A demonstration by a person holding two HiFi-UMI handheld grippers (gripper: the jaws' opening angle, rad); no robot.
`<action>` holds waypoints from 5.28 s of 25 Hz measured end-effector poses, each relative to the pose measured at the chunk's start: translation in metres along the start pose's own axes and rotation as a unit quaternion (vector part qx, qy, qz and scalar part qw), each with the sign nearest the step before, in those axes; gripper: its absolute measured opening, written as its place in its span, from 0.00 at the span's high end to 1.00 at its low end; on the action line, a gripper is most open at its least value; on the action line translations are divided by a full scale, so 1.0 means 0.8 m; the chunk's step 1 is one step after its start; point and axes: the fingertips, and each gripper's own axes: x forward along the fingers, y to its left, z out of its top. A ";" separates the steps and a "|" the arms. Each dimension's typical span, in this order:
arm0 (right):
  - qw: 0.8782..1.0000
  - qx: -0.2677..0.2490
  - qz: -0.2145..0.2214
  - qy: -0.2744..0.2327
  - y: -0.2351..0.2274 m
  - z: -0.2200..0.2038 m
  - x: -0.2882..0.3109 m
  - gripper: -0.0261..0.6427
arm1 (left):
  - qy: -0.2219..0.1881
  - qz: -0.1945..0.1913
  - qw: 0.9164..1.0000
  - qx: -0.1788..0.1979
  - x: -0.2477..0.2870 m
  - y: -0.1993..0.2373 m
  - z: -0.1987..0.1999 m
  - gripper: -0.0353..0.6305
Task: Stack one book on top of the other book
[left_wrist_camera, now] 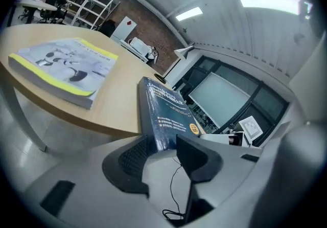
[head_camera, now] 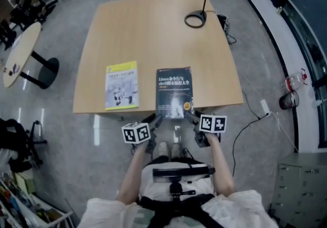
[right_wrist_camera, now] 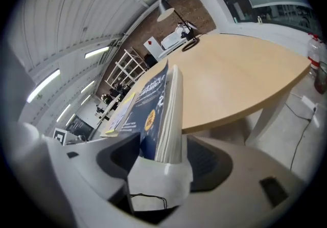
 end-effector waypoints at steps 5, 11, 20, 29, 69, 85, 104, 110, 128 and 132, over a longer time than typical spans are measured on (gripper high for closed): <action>0.999 0.018 0.030 0.019 0.000 -0.007 0.010 0.53 | 0.017 -0.012 1.000 -0.014 0.005 0.004 -0.005 0.71; 0.996 0.029 0.072 0.046 0.005 -0.008 0.021 0.53 | 0.030 -0.062 0.997 -0.039 0.006 0.005 -0.004 0.71; 0.992 0.045 0.101 0.064 0.005 -0.010 0.025 0.52 | 0.058 -0.132 0.987 -0.075 0.003 0.014 -0.009 0.71; 0.990 0.046 0.109 0.071 0.006 -0.010 0.024 0.53 | 0.079 -0.152 0.982 -0.080 0.006 0.008 -0.010 0.71; 0.989 -0.100 0.109 0.022 0.046 0.018 -0.005 0.62 | 0.022 -0.113 0.993 0.024 0.027 -0.044 0.019 0.55; 0.969 -0.206 0.137 0.002 0.124 0.061 -0.018 0.63 | -0.083 -0.069 0.991 0.081 -0.035 -0.068 0.087 0.55; 0.989 -0.005 0.140 0.056 0.046 0.001 0.024 0.53 | -0.009 -0.053 0.999 -0.004 -0.019 0.000 -0.014 0.55; 0.984 0.028 0.151 0.094 0.046 -0.018 0.047 0.53 | -0.007 -0.051 0.999 -0.005 -0.019 0.004 -0.016 0.55; 0.981 -0.071 0.175 0.053 0.096 -0.017 0.053 0.62 | -0.029 -0.037 0.998 0.049 -0.028 0.000 -0.011 0.55; 0.978 -0.097 0.179 0.041 0.106 -0.013 0.047 0.62 | -0.041 -0.047 0.996 0.062 -0.034 -0.010 -0.003 0.55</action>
